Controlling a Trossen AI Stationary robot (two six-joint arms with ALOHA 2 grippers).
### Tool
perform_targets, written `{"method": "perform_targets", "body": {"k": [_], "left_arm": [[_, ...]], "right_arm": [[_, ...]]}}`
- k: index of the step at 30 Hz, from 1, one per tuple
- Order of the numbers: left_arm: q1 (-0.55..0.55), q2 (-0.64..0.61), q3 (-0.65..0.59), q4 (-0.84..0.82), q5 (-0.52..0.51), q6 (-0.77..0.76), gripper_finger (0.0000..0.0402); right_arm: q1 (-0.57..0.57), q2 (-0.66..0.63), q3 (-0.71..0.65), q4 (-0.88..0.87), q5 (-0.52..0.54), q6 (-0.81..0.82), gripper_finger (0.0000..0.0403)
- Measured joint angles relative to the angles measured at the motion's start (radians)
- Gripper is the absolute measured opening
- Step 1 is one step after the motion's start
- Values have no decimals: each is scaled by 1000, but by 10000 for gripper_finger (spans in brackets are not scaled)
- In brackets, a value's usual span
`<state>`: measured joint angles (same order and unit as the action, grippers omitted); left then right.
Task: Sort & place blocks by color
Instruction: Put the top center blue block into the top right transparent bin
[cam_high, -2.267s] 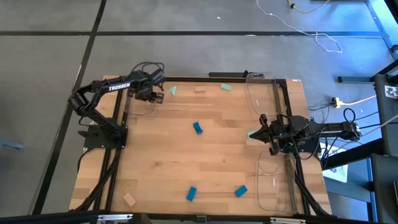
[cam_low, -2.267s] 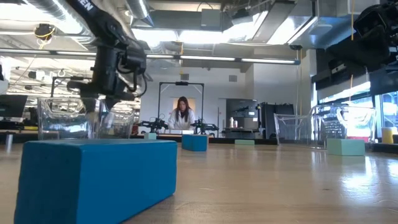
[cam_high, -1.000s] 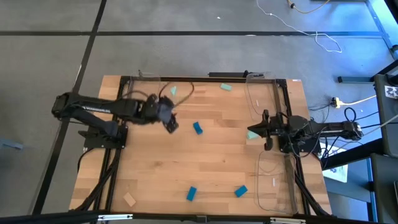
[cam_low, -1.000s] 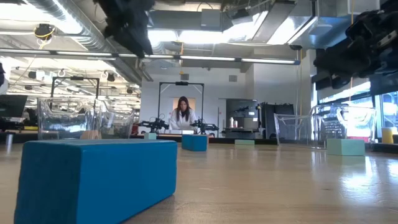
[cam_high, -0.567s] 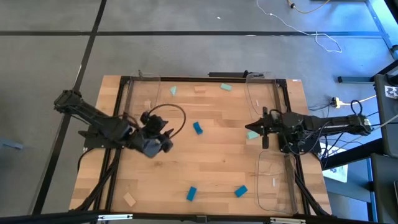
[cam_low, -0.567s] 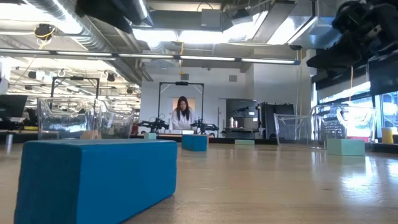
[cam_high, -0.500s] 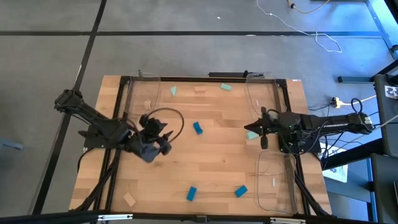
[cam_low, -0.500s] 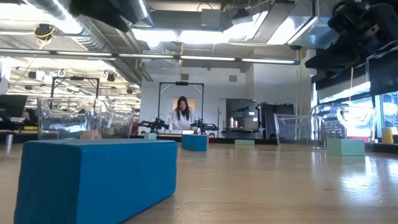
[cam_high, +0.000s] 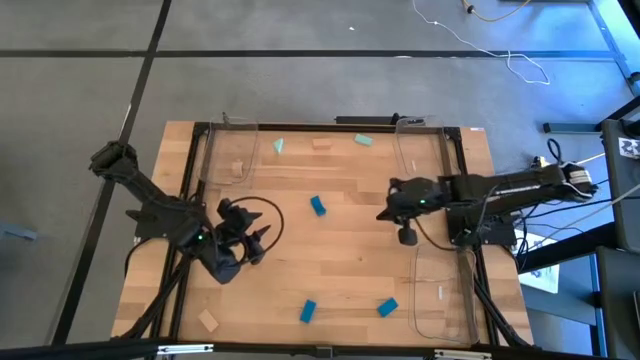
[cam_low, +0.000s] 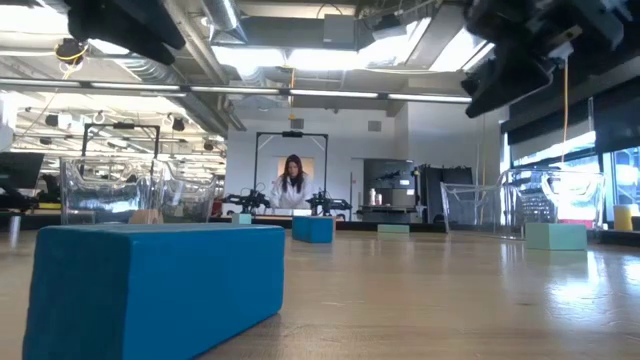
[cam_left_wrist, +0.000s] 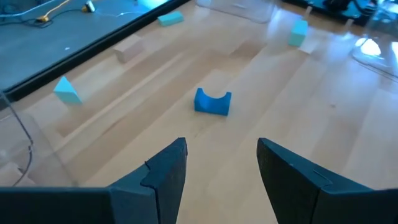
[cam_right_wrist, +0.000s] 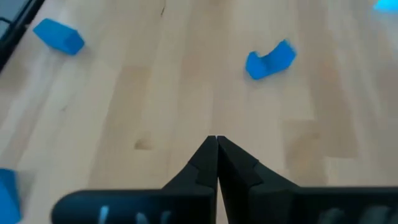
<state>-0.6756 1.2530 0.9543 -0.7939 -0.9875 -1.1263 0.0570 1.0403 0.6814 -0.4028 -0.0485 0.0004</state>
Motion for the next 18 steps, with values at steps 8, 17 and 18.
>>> {"method": "perform_targets", "body": {"k": [8,17,18], "left_arm": [[-65,0,-1,0,-26,2,189],[-70,0,-2,-1,-23,2,189],[-70,0,-2,-1,-23,2,189]], "right_arm": [[0,200,129,-34,-26,72,10],[-1,342,244,-20,-7,35,36],[-2,351,254,-20,-6,14,40]]}}
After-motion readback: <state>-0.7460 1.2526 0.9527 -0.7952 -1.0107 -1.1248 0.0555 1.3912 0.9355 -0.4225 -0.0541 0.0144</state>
